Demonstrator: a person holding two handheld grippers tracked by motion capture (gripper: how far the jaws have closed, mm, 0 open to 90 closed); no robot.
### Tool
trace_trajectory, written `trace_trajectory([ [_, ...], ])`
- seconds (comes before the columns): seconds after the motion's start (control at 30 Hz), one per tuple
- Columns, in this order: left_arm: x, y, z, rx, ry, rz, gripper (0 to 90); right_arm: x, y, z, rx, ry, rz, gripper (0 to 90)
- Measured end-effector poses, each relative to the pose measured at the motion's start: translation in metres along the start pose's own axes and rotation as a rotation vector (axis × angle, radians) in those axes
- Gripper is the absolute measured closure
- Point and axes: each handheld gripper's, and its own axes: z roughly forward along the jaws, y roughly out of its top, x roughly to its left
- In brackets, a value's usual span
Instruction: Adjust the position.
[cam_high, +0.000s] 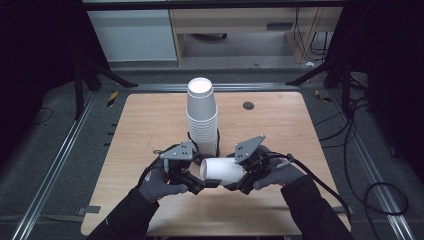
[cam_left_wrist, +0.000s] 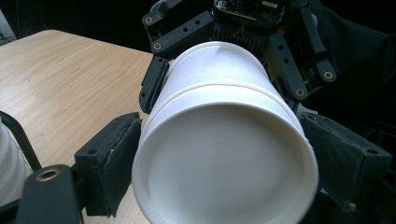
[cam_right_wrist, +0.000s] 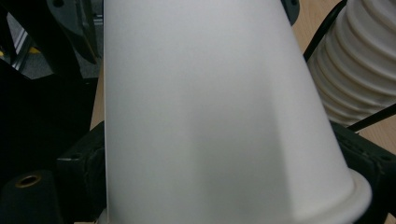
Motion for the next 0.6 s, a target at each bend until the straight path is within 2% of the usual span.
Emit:
trace_trajectory([
  [0.33,0.0009,-0.0019,0.0050,0.014,-0.012,-0.010,17.6,0.0014,0.0055,0.0034,0.002,0.010,-0.011,10.0],
  [0.6,0.0010,-0.0035,0.0056,0.021,-0.004,-0.006,20.2,0.0011,0.0064,0.0054,0.012,0.010,-0.010,10.1],
])
